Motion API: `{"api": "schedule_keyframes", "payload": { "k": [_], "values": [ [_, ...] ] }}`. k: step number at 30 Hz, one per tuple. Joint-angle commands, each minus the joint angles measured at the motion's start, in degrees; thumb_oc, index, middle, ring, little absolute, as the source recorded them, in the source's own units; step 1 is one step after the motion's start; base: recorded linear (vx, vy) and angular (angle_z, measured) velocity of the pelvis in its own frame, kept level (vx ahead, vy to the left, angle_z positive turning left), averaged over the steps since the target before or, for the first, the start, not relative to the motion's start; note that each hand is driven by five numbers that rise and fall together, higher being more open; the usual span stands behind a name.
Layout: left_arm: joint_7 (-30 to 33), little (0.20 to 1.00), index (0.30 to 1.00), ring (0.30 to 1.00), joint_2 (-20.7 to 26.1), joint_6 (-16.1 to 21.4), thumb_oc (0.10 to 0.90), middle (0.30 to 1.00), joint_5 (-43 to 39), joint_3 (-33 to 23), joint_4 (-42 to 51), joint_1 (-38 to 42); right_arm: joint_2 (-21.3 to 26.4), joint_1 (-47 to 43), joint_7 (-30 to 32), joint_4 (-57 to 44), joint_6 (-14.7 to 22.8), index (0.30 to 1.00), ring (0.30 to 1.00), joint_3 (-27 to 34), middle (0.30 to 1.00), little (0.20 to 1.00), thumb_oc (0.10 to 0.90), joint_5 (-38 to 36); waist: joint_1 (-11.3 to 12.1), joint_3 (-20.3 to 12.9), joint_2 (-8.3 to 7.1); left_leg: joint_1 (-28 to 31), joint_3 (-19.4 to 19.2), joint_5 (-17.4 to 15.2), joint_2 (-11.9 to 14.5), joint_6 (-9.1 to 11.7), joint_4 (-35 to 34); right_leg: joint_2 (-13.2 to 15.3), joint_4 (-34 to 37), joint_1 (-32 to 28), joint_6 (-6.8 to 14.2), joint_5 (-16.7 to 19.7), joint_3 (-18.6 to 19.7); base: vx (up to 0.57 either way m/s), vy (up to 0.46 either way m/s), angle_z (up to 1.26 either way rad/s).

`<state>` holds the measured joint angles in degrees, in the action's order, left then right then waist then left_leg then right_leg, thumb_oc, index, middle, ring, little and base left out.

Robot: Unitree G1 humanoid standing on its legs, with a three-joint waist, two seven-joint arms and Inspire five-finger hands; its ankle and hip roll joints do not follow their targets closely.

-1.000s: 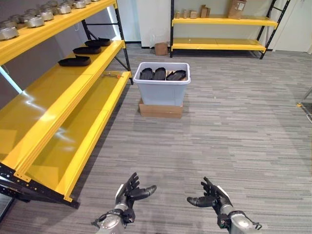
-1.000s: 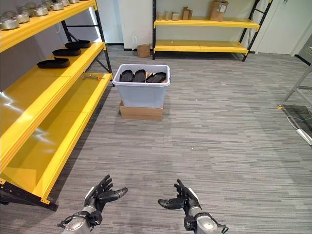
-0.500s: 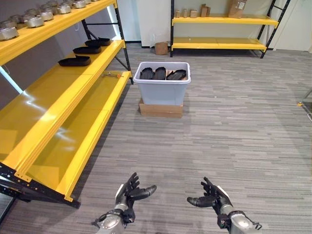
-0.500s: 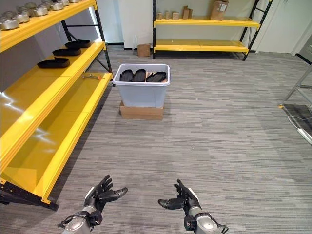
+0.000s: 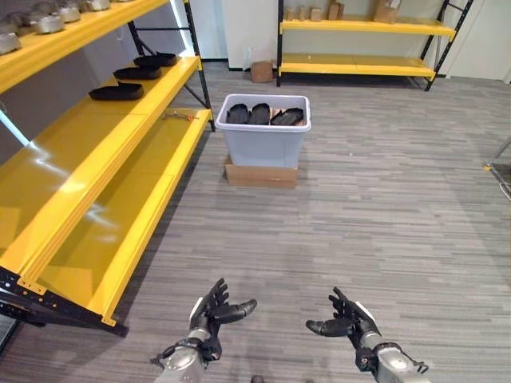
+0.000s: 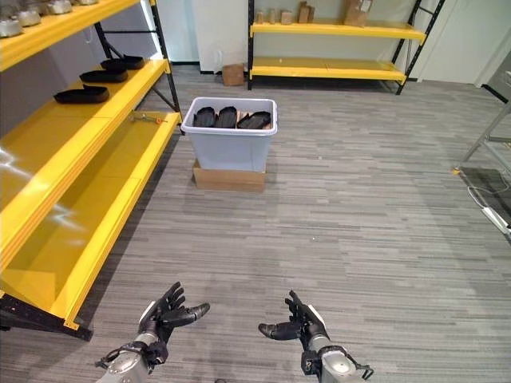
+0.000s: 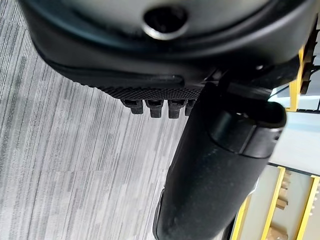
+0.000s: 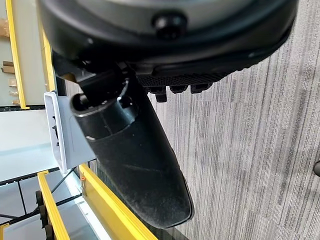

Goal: Move parts from the plastic box to the shelf.

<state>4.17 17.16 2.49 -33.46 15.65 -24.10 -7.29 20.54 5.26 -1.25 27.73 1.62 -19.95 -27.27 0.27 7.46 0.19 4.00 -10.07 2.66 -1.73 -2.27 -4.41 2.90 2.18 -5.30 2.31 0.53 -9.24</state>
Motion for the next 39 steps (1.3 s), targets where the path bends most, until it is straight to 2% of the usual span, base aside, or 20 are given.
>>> {"api": "schedule_keyframes", "payload": {
  "k": [1,4,7,8,11,13,14,17,21,25,26,27,29,32,33,34,35,36,37,39],
  "values": [
    [-1.31,1.000,1.000,1.000,1.47,5.37,0.900,1.000,-0.52,-0.24,2.68,5.62,0.45,-4.95,-0.59,-4.65,4.83,1.000,1.000,0.27,1.000,1.000,0.900,-1.42,0.83,-1.36,-1.64,-0.06,1.52,-2.58,5.16,3.28,4.55,7.59,-7.12,3.84,5.88,1.42,0.64,-0.04,0.197,-0.07],
    [-1.51,1.000,1.000,1.000,1.81,5.21,0.900,1.000,-0.33,-0.21,3.21,5.15,0.33,-4.46,-0.82,-5.37,4.75,1.000,1.000,0.74,1.000,1.000,0.900,-1.24,0.64,-0.36,-1.30,0.07,1.82,-3.43,3.59,1.57,4.87,9.18,-14.25,7.42,7.14,2.88,1.51,-0.03,0.180,-0.02],
    [-2.01,1.000,1.000,1.000,1.86,5.07,0.900,1.000,-0.23,-0.21,3.48,4.68,-0.41,-3.07,-1.06,-5.94,4.78,1.000,1.000,1.22,1.000,1.000,0.900,-1.28,0.01,0.99,-1.10,0.88,1.96,-3.80,2.02,0.27,5.09,11.07,-24.38,12.17,8.28,10.33,3.28,-0.01,0.170,0.11],
    [-1.90,1.000,1.000,1.000,2.20,5.16,0.900,1.000,0.14,0.19,3.52,5.31,-0.55,-2.54,-1.03,-6.73,5.09,1.000,1.000,1.32,1.000,1.000,0.900,-1.72,-0.83,2.29,-0.43,1.43,2.47,-3.88,2.00,-0.28,5.32,10.25,-30.44,15.46,7.83,11.83,4.22,-0.02,0.163,0.17],
    [-1.82,1.000,1.000,1.000,2.14,5.25,0.900,1.000,0.62,0.10,3.07,5.60,-0.86,-2.24,-0.98,-6.38,5.10,1.000,1.000,1.30,1.000,1.000,0.900,-1.88,-0.98,2.53,-0.29,2.69,1.76,-4.87,1.33,-0.69,5.12,11.05,-31.04,17.75,7.57,11.42,1.73,0.09,0.144,0.25],
    [-2.13,1.000,1.000,1.000,2.02,5.53,0.900,1.000,0.32,-0.35,2.72,6.12,-0.50,-2.74,-0.90,-5.71,5.05,1.000,1.000,1.20,1.000,1.000,0.900,-2.96,-2.17,2.70,-1.28,6.05,1.76,-6.42,-0.92,-0.33,3.05,9.82,-17.59,20.91,7.61,12.28,-1.15,0.25,0.007,-0.06],
    [-2.14,1.000,1.000,1.000,2.00,5.54,0.900,1.000,0.32,-0.36,2.70,6.13,-0.48,-2.76,-0.90,-5.69,5.06,1.000,1.000,1.20,1.000,1.000,0.900,-2.97,-2.28,2.87,-1.08,6.31,1.88,-6.47,-0.70,-0.28,2.97,9.64,-17.23,20.43,7.59,12.38,-1.42,0.20,-0.042,-0.26],
    [-2.06,1.000,1.000,1.000,0.95,5.65,0.900,1.000,0.96,-0.80,1.91,6.96,-0.23,-3.81,-0.78,-6.12,4.91,1.000,1.000,0.80,1.000,1.000,0.900,-2.20,-3.67,2.42,-1.69,10.47,2.83,-8.92,-1.09,1.21,1.56,9.52,-5.97,20.17,8.85,15.14,-2.94,0.29,-0.085,0.03],
    [-2.45,1.000,1.000,1.000,0.40,5.81,0.900,1.000,1.06,-0.41,2.27,6.60,0.27,-2.73,-1.10,-6.79,4.99,1.000,1.000,1.05,1.000,1.000,0.900,-2.75,-3.77,0.37,-1.37,12.24,3.85,-9.90,0.20,2.19,0.82,7.82,-5.05,18.00,7.44,13.30,-2.83,0.30,-0.116,0.27],
    [-2.38,1.000,1.000,1.000,0.50,5.91,0.900,1.000,1.06,-0.12,2.33,6.88,0.72,-2.38,-1.18,-6.86,5.08,1.000,1.000,1.37,1.000,1.000,0.900,-3.13,-4.31,-0.84,-0.47,12.77,5.20,-9.05,2.59,3.27,1.10,6.21,-7.61,18.24,6.22,10.89,-4.35,0.25,-0.153,0.45],
    [-2.16,1.000,1.000,1.000,0.69,6.01,0.900,1.000,0.78,0.21,2.50,7.19,1.58,-2.16,-1.03,-7.11,5.49,1.000,1.000,1.85,1.000,1.000,0.900,-3.68,-4.69,-1.69,-0.04,11.87,5.29,-6.99,5.18,5.03,3.69,4.28,-7.54,17.16,4.77,8.80,-5.13,0.22,-0.190,0.12],
    [-2.15,1.000,1.000,1.000,0.68,6.01,0.900,1.000,0.78,0.22,2.50,7.18,1.59,-2.15,-1.03,-7.10,5.50,1.000,1.000,1.85,1.000,1.000,0.900,-3.68,-4.72,-1.73,0.01,11.80,5.33,-7.04,5.25,5.07,3.76,4.23,-7.49,17.15,4.74,8.81,-5.20,0.32,-0.278,0.09],
    [-2.23,1.000,1.000,1.000,0.61,5.91,0.900,1.000,0.34,0.29,2.61,7.02,1.76,-2.08,-0.93,-6.76,5.57,1.000,1.000,2.15,1.000,1.000,0.900,-3.77,-4.55,-1.96,-0.19,9.87,5.07,-4.96,6.53,6.41,8.77,2.69,-6.25,15.53,3.80,7.76,-5.56,0.18,-0.169,0.16],
    [-2.19,1.000,1.000,1.000,0.75,6.13,0.900,1.000,-0.85,0.48,3.71,6.54,2.56,-2.49,-0.97,-6.87,5.89,1.000,1.000,2.26,1.000,1.000,0.900,-4.21,-3.13,-0.93,-1.09,4.53,6.61,0.17,6.08,7.91,21.54,0.92,-4.61,12.46,1.76,6.27,-5.23,0.15,-0.172,-0.16],
    [-2.19,1.000,1.000,1.000,0.75,6.13,0.900,1.000,-0.85,0.48,3.71,6.54,2.56,-2.49,-0.97,-6.87,5.89,1.000,1.000,2.26,1.000,1.000,0.900,-4.21,-3.14,-0.94,-1.09,4.52,6.61,0.17,6.08,7.91,21.54,0.92,-4.61,12.46,1.76,6.27,-5.24,0.09,-0.156,-0.44],
    [-2.21,1.000,1.000,1.000,0.76,5.88,0.900,1.000,-1.63,0.73,4.63,6.00,3.23,-2.41,-0.95,-7.30,5.83,1.000,1.000,2.52,1.000,1.000,0.900,-4.00,-2.21,0.50,-1.90,-0.12,6.76,2.81,5.57,8.41,29.35,1.37,-5.24,11.18,0.69,4.78,-5.64,0.12,-0.188,-0.36],
    [-2.42,1.000,1.000,1.000,1.11,5.66,0.900,1.000,-2.23,0.93,4.93,5.89,3.51,-2.29,-0.51,-7.04,5.66,1.000,1.000,2.69,1.000,1.000,0.900,-3.86,-1.63,1.59,-2.75,-3.75,3.55,3.16,7.10,7.91,30.06,1.69,-5.57,9.95,0.14,3.24,-6.29,0.12,-0.187,-0.18],
    [-2.43,1.000,1.000,1.000,1.12,5.65,0.900,1.000,-2.24,0.95,4.92,5.90,3.51,-2.29,-0.51,-7.03,5.66,1.000,1.000,2.71,1.000,1.000,0.900,-3.86,-1.54,1.64,-2.66,-3.80,3.51,2.96,7.22,7.92,30.32,1.60,-5.65,9.96,0.13,3.18,-6.24,0.15,-0.106,-0.06],
    [-2.26,1.000,1.000,1.000,1.34,5.40,0.900,1.000,-2.18,1.20,4.72,5.63,3.89,-2.49,0.19,-7.20,5.93,1.000,1.000,2.82,1.000,1.000,0.900,-4.08,-0.29,2.56,-3.47,-9.02,2.34,-0.98,6.56,6.22,28.17,1.73,-5.26,8.34,0.44,2.16,-5.70,0.16,-0.009,0.05],
    [-2.18,1.000,1.000,1.000,1.60,5.34,0.900,1.000,-2.05,1.28,4.88,5.25,3.95,-2.26,0.28,-7.40,6.11,1.000,1.000,3.07,1.000,1.000,0.900,-3.94,0.10,2.65,-3.98,-10.86,2.35,-1.88,6.80,5.54,25.70,1.99,-4.98,7.82,0.67,1.86,-5.31,0.17,0.022,0.03]
  ]
}}
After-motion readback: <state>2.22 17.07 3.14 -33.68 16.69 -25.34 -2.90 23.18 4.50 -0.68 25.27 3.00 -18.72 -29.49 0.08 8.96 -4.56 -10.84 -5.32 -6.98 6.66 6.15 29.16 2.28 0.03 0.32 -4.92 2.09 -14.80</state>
